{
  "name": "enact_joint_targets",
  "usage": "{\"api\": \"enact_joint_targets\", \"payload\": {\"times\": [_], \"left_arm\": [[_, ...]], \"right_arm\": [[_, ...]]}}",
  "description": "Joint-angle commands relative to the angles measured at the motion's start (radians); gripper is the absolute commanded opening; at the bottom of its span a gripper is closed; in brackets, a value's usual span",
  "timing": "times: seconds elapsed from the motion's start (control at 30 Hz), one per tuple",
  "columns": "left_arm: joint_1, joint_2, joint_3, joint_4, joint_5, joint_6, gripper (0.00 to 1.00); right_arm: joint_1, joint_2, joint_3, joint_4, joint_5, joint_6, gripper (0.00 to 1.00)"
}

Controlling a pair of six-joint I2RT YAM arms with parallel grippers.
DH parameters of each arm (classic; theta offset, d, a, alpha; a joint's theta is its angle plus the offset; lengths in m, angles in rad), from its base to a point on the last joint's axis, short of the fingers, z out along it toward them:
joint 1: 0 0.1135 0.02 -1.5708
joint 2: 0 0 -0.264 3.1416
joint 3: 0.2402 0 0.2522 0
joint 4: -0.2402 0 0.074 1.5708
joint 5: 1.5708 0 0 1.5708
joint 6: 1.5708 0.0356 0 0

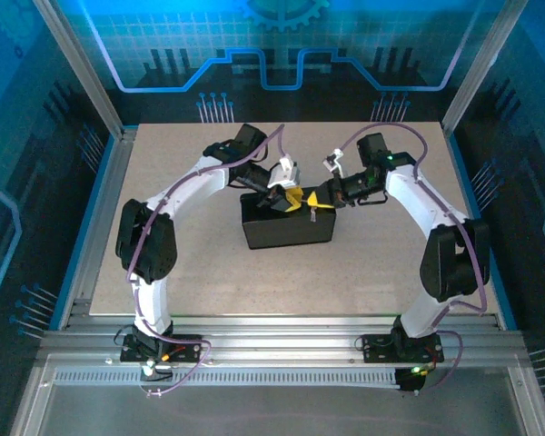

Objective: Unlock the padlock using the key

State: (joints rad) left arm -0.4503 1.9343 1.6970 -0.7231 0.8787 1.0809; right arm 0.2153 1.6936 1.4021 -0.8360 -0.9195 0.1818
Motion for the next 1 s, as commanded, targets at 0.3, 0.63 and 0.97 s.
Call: {"api": "enact_joint_targets", "payload": {"times": [0.3, 0.63, 0.97], "left_arm": [[-0.015, -0.067, 0.000, 0.005, 0.141, 0.090, 0.10], [-0.043, -0.070, -0.014, -0.015, 0.045, 0.141, 0.08], [-0.054, -0.056, -0.010, -0.007, 0.007, 0.130, 0.07]], "right_arm": [[0.059, 0.058, 0.092, -0.003, -0.030, 0.000, 0.00], [0.044, 0.098, 0.123, -0.083, -0.057, 0.025, 0.00], [0.055, 0.041, 0.029, 0.069, -0.142, 0.215, 0.00]]}}
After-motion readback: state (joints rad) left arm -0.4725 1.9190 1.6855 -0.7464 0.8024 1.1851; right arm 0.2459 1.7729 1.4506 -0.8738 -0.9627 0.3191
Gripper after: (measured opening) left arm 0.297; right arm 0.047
